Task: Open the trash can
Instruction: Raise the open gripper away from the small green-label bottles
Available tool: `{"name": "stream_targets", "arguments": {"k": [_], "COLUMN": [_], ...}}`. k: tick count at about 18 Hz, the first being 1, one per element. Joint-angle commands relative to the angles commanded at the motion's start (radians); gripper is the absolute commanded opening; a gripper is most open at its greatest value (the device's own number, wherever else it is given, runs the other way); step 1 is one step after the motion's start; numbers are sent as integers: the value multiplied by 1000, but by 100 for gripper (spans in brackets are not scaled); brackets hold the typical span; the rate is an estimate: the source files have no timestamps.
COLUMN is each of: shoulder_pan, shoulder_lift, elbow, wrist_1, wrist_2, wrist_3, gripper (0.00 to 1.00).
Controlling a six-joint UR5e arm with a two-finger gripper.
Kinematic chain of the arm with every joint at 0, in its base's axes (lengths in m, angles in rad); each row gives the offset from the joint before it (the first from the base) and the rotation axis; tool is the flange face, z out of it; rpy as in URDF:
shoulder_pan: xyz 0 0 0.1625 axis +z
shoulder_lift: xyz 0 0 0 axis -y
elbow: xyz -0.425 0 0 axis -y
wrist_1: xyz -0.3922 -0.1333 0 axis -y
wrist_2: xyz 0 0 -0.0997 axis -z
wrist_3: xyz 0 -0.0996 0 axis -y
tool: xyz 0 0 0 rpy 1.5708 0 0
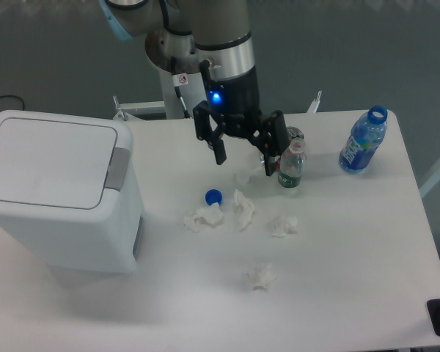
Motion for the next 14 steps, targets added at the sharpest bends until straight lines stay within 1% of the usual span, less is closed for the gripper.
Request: {"name": "stream_targets", "arguments": {"k": [7, 14], "shoulder_pan": [-3, -11], "shoulder_lift": [-17, -52], "elbow": [5, -23], "wrist_1": [5, 6], "wrist_2": [-2, 0], "wrist_3": [2, -5], "gripper": [100, 100]}}
